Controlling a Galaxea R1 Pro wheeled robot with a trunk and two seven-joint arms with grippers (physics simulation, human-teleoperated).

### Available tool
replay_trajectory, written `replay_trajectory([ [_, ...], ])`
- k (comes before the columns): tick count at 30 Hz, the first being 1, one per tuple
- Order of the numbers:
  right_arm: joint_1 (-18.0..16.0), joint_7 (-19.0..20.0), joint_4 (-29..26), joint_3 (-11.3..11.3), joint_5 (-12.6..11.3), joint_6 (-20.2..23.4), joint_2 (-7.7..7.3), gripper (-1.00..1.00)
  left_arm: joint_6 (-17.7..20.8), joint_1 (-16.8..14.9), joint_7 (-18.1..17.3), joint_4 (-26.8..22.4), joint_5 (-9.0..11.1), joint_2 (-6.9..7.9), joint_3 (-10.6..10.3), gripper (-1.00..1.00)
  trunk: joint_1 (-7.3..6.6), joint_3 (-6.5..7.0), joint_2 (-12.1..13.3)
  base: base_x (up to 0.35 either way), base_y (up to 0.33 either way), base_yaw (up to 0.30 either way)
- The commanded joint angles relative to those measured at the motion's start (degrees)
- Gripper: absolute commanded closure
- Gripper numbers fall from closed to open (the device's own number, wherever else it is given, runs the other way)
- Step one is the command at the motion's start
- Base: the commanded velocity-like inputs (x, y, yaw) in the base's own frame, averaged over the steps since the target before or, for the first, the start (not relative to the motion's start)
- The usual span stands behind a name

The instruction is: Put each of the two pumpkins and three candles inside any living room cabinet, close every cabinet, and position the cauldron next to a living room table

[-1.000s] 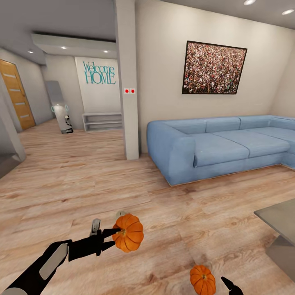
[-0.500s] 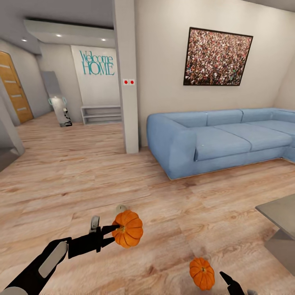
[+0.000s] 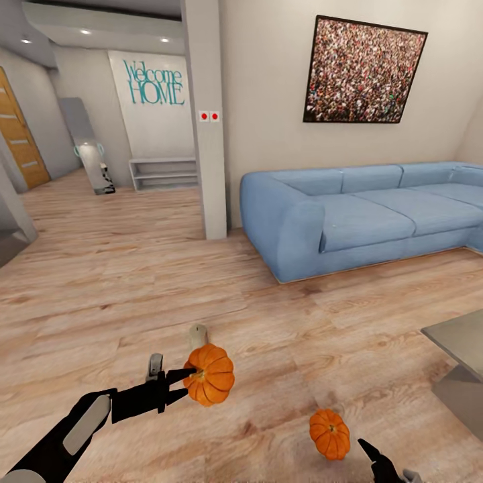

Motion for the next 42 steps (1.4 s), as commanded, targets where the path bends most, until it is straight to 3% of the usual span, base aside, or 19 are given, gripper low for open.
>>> replay_trajectory([
  [1,0.0,0.1,0.0,0.3,-0.7,0.2,-0.05,-1.00,0.3,-0.1,0.0,0.0,0.4,0.05,-0.1,1.00,0.01,-0.28,0.0,0.000,0.000,0.000],
  [14,-0.1,-0.3,0.0,-0.1,-1.1,0.5,-0.08,-1.00,0.3,0.0,0.0,0.0,0.4,-0.02,-0.2,1.00,0.35,-3.16,-0.2,0.000,0.000,0.000],
  [21,-0.1,0.6,-0.1,-0.2,-1.1,4.1,-0.19,-1.00,0.3,0.0,0.0,0.0,0.4,0.05,-0.1,1.00,0.53,-4.71,-0.3,0.000,0.000,0.000],
  [25,-0.1,6.5,-1.0,-0.2,-1.1,6.6,-0.40,-1.00,0.3,0.0,0.0,0.0,0.4,0.01,-0.1,1.00,0.63,-5.60,-0.4,0.000,0.000,0.000],
  [29,-0.1,10.4,-1.2,-0.2,-1.0,8.2,-0.48,-1.00,0.3,0.0,0.0,-0.1,0.4,-0.03,-0.1,1.00,0.63,-5.60,-0.4,0.000,0.000,0.000],
  [42,-0.2,11.2,-1.2,-0.3,-1.1,8.6,-0.54,-1.00,0.3,-0.1,0.0,-0.2,0.4,-0.02,-0.2,1.00,0.94,-8.26,-0.5,0.000,0.000,0.000],
])
